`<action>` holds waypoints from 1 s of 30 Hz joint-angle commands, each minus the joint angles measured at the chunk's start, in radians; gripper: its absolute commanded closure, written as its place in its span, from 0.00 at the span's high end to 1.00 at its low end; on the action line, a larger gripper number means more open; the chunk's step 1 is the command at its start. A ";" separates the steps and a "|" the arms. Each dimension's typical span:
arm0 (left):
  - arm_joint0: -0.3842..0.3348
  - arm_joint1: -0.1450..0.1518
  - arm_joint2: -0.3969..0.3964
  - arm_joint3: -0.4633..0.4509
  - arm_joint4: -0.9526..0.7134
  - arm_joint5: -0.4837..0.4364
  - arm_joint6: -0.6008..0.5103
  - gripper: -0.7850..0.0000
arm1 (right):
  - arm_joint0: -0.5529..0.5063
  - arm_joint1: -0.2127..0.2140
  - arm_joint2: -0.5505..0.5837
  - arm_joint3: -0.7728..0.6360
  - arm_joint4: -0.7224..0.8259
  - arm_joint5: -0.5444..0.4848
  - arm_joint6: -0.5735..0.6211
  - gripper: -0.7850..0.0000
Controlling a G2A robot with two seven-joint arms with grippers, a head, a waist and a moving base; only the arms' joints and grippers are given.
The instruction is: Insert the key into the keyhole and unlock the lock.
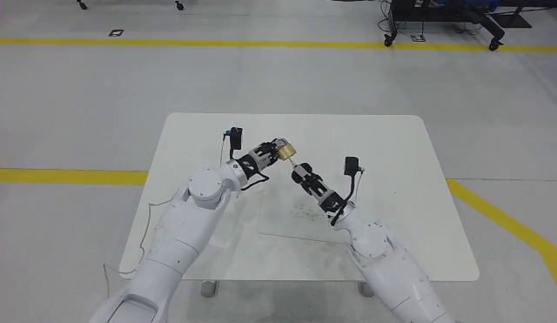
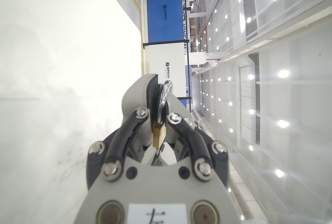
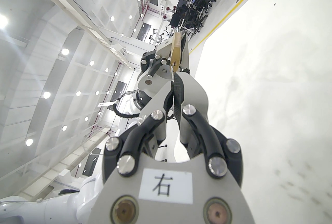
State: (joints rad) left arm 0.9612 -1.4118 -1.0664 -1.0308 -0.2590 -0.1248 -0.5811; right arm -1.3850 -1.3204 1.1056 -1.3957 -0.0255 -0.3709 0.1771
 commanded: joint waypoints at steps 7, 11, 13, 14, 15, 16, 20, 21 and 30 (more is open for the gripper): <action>-0.001 0.000 0.004 -0.001 0.022 -0.013 -0.003 0.00 | 0.003 -0.002 0.001 0.002 -0.003 0.009 -0.003 0.00; 0.000 0.000 0.005 -0.001 0.028 -0.020 -0.004 0.00 | 0.002 -0.003 0.003 0.001 -0.007 0.012 0.001 0.00; -0.001 0.000 0.003 -0.001 0.031 -0.022 0.001 0.00 | 0.000 -0.003 0.004 0.000 -0.006 0.010 0.010 0.00; -0.002 0.001 0.002 -0.001 0.032 -0.024 0.001 0.00 | -0.001 -0.002 0.005 -0.001 -0.006 0.009 0.013 0.00; -0.001 0.001 0.001 -0.001 0.032 -0.026 0.001 0.00 | -0.003 -0.002 0.007 -0.002 -0.006 0.009 0.014 0.00; -0.002 0.001 0.001 -0.002 0.037 -0.029 0.000 0.00 | -0.004 -0.002 0.007 -0.003 -0.006 0.009 0.017 0.00; -0.001 0.002 0.006 -0.003 0.049 -0.030 -0.017 0.00 | -0.006 -0.002 0.011 -0.005 -0.005 0.011 0.028 0.00; -0.001 0.002 0.007 -0.003 0.051 -0.029 -0.019 0.00 | -0.006 -0.002 0.012 -0.005 -0.004 0.011 0.029 0.00; -0.002 0.003 0.012 -0.004 0.062 -0.034 -0.044 0.00 | -0.006 -0.003 0.015 -0.005 -0.013 0.013 0.028 0.00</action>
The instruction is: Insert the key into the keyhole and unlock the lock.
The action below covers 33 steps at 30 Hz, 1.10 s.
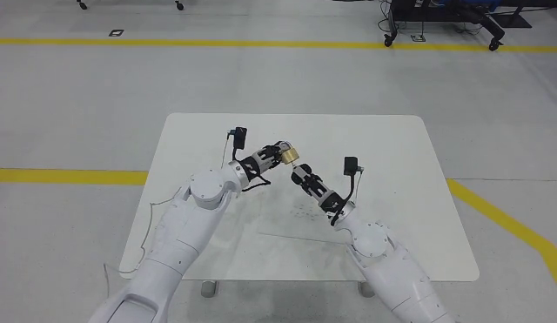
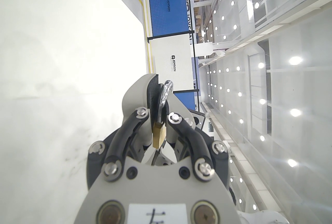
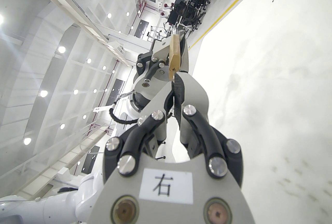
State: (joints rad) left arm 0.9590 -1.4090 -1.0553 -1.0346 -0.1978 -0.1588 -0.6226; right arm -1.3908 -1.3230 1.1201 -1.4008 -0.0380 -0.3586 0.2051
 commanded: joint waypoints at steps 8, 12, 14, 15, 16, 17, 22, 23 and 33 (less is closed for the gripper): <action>-0.003 -0.002 0.001 0.008 -0.040 0.024 -0.047 0.00 | 0.008 -0.002 0.004 0.009 -0.008 -0.007 -0.008 0.00; -0.004 -0.004 -0.005 0.011 -0.076 0.038 -0.046 0.00 | 0.012 -0.005 0.006 0.017 0.002 -0.020 -0.029 0.00; -0.001 -0.005 -0.009 0.012 -0.092 0.040 -0.039 0.00 | 0.011 -0.006 0.007 0.019 0.011 -0.032 -0.031 1.00; -0.002 -0.005 -0.009 0.011 -0.089 0.039 -0.034 0.00 | 0.011 -0.006 0.006 0.019 0.017 -0.035 -0.027 1.00; -0.001 -0.005 -0.009 0.011 -0.089 0.038 -0.032 0.00 | 0.011 -0.006 0.005 0.020 0.027 -0.036 -0.012 1.00; -0.001 -0.005 -0.009 0.010 -0.090 0.038 -0.032 0.00 | 0.011 -0.006 0.005 0.020 0.032 -0.036 -0.007 1.00; 0.002 -0.006 -0.009 0.009 -0.097 0.040 -0.021 0.00 | 0.011 -0.006 0.005 0.020 0.032 -0.036 -0.007 1.00; 0.003 -0.007 -0.011 0.009 -0.103 0.040 -0.015 0.00 | 0.011 -0.006 0.005 0.020 0.032 -0.036 -0.007 1.00; 0.013 -0.013 -0.031 -0.001 -0.190 0.002 -0.005 0.00 | -0.006 -0.010 0.015 -0.009 0.217 -0.050 0.052 1.00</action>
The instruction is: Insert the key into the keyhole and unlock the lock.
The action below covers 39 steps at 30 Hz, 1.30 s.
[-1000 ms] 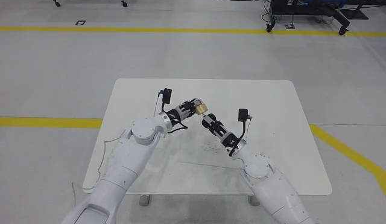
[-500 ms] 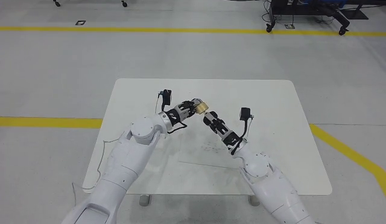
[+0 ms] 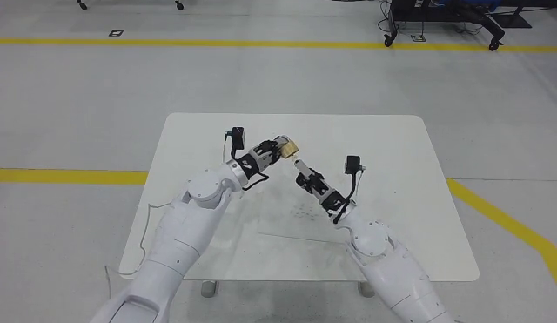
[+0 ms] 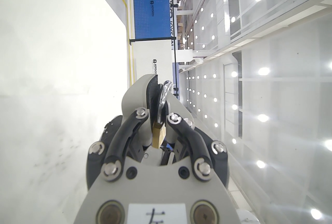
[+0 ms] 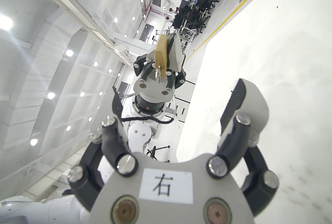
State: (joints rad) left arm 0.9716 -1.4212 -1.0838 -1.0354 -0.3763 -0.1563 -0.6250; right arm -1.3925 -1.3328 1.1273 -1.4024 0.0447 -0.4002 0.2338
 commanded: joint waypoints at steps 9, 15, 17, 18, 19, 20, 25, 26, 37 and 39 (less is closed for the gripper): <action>0.000 -0.003 -0.004 0.001 -0.044 -0.021 -0.036 0.00 | 0.002 0.003 0.048 -0.001 0.549 0.110 0.309 0.40; -0.001 -0.002 -0.004 0.002 -0.043 -0.042 -0.061 0.00 | 0.029 -0.002 0.042 0.038 0.646 0.164 0.361 0.43; -0.003 -0.001 -0.003 0.001 -0.026 -0.052 -0.060 0.00 | 0.035 -0.004 0.039 0.050 0.653 0.163 0.364 0.44; -0.002 0.000 -0.003 0.000 -0.018 -0.057 -0.059 0.00 | 0.036 -0.004 0.038 0.054 0.654 0.162 0.365 0.45; -0.001 0.000 -0.002 0.000 -0.015 -0.059 -0.058 0.00 | 0.037 -0.005 0.037 0.057 0.659 0.164 0.366 0.47; 0.000 0.000 -0.002 -0.001 -0.015 -0.059 -0.059 0.00 | 0.037 -0.005 0.038 0.060 0.663 0.163 0.367 0.47; 0.001 0.001 0.002 -0.005 0.006 -0.065 -0.058 0.00 | 0.035 -0.006 0.042 0.063 0.676 0.161 0.375 0.38; 0.001 0.001 0.003 -0.006 0.007 -0.065 -0.060 0.00 | 0.034 -0.006 0.042 0.062 0.680 0.163 0.378 0.36; 0.003 0.003 0.003 -0.012 0.026 -0.082 -0.063 0.00 | 0.036 -0.009 0.049 0.066 0.720 0.180 0.383 0.18; 0.004 0.003 0.004 -0.014 0.028 -0.084 -0.063 0.00 | 0.036 -0.010 0.050 0.065 0.729 0.183 0.388 0.17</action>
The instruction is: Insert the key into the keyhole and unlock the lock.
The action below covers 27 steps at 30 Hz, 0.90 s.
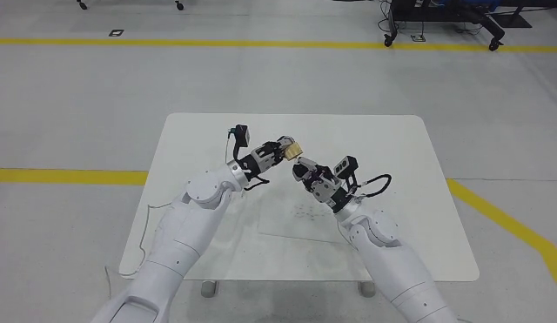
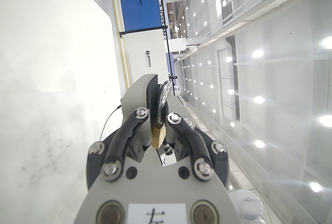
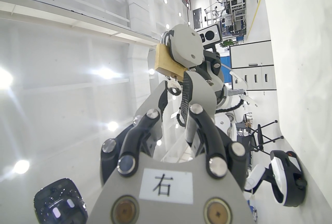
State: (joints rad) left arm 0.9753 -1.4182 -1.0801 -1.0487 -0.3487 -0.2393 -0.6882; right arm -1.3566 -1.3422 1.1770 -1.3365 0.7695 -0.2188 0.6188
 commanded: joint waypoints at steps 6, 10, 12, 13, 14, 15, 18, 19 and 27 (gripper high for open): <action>0.001 0.000 0.003 -0.003 0.009 -0.008 -0.003 0.00 | 0.006 -0.003 0.003 0.013 0.086 0.054 0.048 0.00; 0.001 0.001 0.005 -0.005 0.013 -0.016 -0.010 0.00 | 0.014 -0.007 0.003 0.035 0.157 0.096 0.081 0.00; 0.001 0.001 0.007 -0.007 0.015 -0.025 -0.019 0.00 | 0.017 -0.009 0.003 0.045 0.198 0.124 0.099 0.00; 0.001 0.001 0.008 -0.008 0.017 -0.030 -0.023 0.00 | 0.020 -0.010 0.003 0.051 0.214 0.139 0.108 0.00; 0.001 0.002 0.008 -0.007 0.021 -0.035 -0.024 0.00 | 0.022 -0.010 0.003 0.057 0.231 0.154 0.117 0.00; 0.002 0.001 0.008 -0.007 0.019 -0.039 -0.024 0.00 | 0.025 -0.011 0.004 0.062 0.248 0.169 0.127 0.00; 0.002 0.001 0.008 -0.005 0.017 -0.040 -0.024 0.00 | 0.032 -0.010 0.011 0.076 0.239 0.162 0.129 0.00; 0.001 0.001 0.008 -0.005 0.017 -0.040 -0.023 0.00 | 0.032 -0.010 0.011 0.076 0.238 0.160 0.129 0.00; 0.001 0.002 0.006 -0.008 0.022 -0.055 -0.015 0.00 | 0.029 -0.008 0.019 0.074 0.223 0.158 0.140 0.00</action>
State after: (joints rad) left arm 0.9764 -1.4162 -1.0740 -1.0556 -0.3272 -0.2897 -0.7009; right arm -1.3277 -1.3504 1.1959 -1.2625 0.9892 -0.0645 0.7566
